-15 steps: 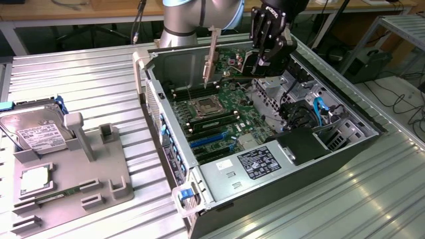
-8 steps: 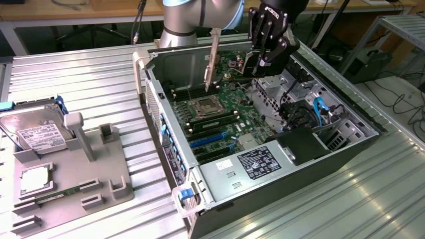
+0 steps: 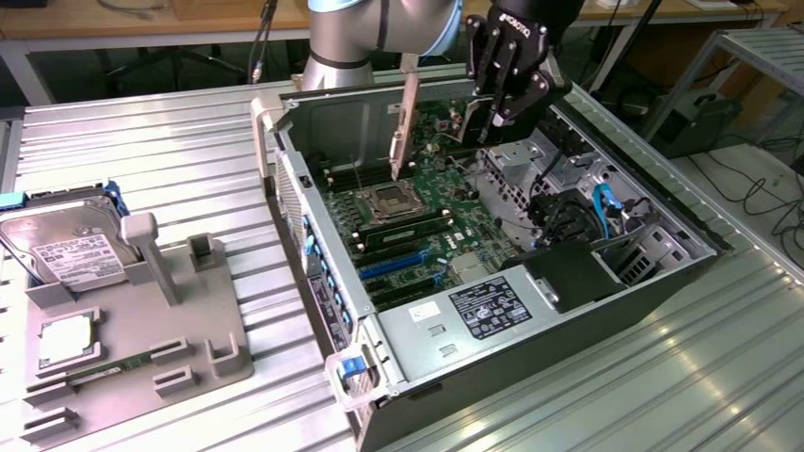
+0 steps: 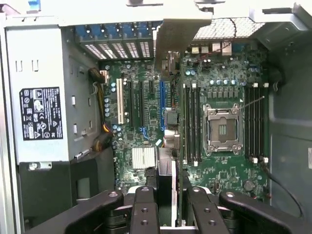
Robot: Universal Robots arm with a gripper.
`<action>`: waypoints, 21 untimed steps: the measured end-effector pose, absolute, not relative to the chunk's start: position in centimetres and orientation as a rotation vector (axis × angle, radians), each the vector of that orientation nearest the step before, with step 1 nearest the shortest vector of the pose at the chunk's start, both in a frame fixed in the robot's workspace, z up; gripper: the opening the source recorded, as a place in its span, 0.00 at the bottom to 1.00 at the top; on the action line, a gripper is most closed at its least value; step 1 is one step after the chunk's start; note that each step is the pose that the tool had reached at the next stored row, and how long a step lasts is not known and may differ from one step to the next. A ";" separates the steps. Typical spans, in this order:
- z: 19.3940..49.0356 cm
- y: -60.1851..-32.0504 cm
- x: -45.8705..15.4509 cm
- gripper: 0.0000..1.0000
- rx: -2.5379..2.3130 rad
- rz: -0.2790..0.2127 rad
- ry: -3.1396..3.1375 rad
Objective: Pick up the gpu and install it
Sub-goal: 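Insert the gpu into the slot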
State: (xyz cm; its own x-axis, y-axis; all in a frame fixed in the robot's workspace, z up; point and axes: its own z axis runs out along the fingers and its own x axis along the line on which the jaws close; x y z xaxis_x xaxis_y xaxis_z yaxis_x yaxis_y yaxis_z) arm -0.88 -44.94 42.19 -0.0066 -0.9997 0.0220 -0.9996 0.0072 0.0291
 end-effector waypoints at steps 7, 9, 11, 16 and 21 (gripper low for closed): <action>41.6 -44.9 -0.9 0.28 2.202 -0.012 -2.184; 41.4 -44.9 -0.9 0.28 2.202 -0.012 -2.184; 41.3 -44.9 -0.9 0.28 2.202 -0.013 -2.184; 40.9 -44.9 -0.9 0.28 2.202 -0.012 -2.183; 40.5 -44.6 -0.9 0.28 2.201 -0.011 -2.183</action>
State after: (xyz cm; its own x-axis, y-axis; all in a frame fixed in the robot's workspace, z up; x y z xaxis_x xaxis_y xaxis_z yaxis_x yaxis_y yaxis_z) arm -0.92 -44.65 40.52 0.0088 -0.9997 0.0243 -0.9994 -0.0079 0.0342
